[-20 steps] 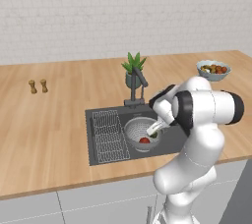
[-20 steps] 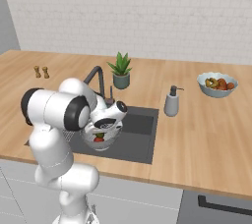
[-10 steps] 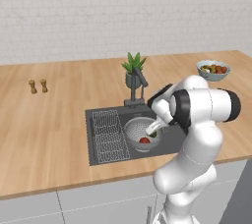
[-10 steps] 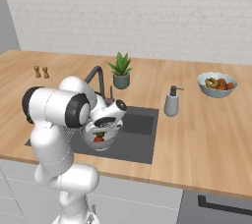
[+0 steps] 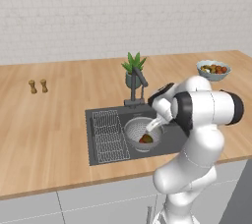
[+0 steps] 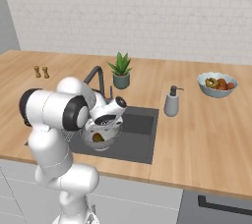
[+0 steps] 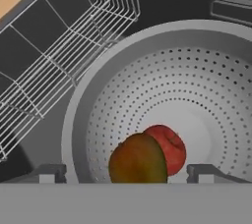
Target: Put the colander in the sink, put the mango, apple in the colander, and turn on the sink faucet and pour water over the colander.
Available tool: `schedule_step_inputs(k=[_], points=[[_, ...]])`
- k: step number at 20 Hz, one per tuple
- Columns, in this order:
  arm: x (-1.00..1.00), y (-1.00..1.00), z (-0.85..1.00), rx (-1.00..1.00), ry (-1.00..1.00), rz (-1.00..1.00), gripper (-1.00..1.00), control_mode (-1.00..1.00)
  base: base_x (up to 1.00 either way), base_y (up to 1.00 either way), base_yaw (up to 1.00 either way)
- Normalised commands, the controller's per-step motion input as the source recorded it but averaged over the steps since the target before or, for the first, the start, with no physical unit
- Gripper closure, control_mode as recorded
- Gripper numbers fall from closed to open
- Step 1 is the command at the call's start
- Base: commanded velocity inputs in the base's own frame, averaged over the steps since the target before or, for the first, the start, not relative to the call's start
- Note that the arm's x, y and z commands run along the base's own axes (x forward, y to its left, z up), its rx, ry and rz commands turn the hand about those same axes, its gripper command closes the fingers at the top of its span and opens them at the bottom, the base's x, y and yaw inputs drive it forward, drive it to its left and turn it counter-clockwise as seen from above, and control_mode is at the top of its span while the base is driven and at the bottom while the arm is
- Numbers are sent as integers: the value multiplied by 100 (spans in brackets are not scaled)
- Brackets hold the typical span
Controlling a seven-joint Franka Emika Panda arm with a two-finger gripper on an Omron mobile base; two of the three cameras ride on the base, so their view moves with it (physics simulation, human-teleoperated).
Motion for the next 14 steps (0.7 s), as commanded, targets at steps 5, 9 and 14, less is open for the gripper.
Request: schedule_step_inputs(k=[5, 9, 14], points=[[-11, -1, 59, 0, -6, 3, -100, -100, 0, 0, 0], [-45, -17, 69, 0, -21, 23, -100, -100, 0, 0, 0], [-56, -21, 57, 0, -35, 40, -100, -100, 0, 0, 0]])
